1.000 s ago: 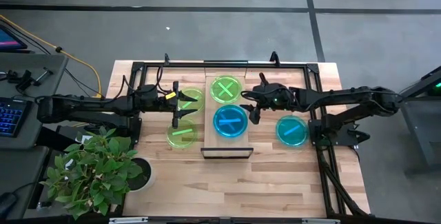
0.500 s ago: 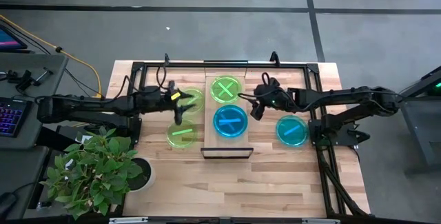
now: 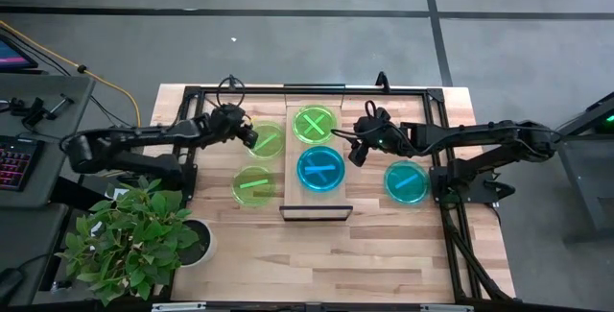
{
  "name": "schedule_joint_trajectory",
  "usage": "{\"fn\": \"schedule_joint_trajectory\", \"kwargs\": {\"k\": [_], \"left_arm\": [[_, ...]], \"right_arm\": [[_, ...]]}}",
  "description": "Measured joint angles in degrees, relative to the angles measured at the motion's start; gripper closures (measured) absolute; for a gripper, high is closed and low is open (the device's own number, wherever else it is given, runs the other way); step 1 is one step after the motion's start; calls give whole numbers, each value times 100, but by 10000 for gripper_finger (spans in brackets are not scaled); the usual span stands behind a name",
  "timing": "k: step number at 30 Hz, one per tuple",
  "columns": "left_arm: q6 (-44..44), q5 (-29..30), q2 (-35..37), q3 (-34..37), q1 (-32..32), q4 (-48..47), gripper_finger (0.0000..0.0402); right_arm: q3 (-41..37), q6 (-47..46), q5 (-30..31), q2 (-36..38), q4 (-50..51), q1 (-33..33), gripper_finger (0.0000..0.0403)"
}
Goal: Place and stack plates onto a shelf
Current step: Stack the top green plate on top of the green plates on the shelf
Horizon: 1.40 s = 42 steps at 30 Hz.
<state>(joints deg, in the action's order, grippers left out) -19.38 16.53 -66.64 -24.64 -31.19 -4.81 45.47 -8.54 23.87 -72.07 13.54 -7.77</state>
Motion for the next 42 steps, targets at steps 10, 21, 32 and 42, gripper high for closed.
{"fn": "schedule_joint_trajectory", "kwargs": {"k": [10,21,32,42], "left_arm": [[-13,-963,-972,0,-566,445,232],[-11,-657,-1242,-4,-572,569,232],[8,-848,-1607,-133,-586,643,232],[315,-876,-1612,-206,-583,476,297]], "right_arm": [[0,0,3,0,2,-9,175],[0,-44,1,0,1,-9,175],[0,-44,1,0,0,-9,175],[-2,-44,1,0,1,-9,175]]}}
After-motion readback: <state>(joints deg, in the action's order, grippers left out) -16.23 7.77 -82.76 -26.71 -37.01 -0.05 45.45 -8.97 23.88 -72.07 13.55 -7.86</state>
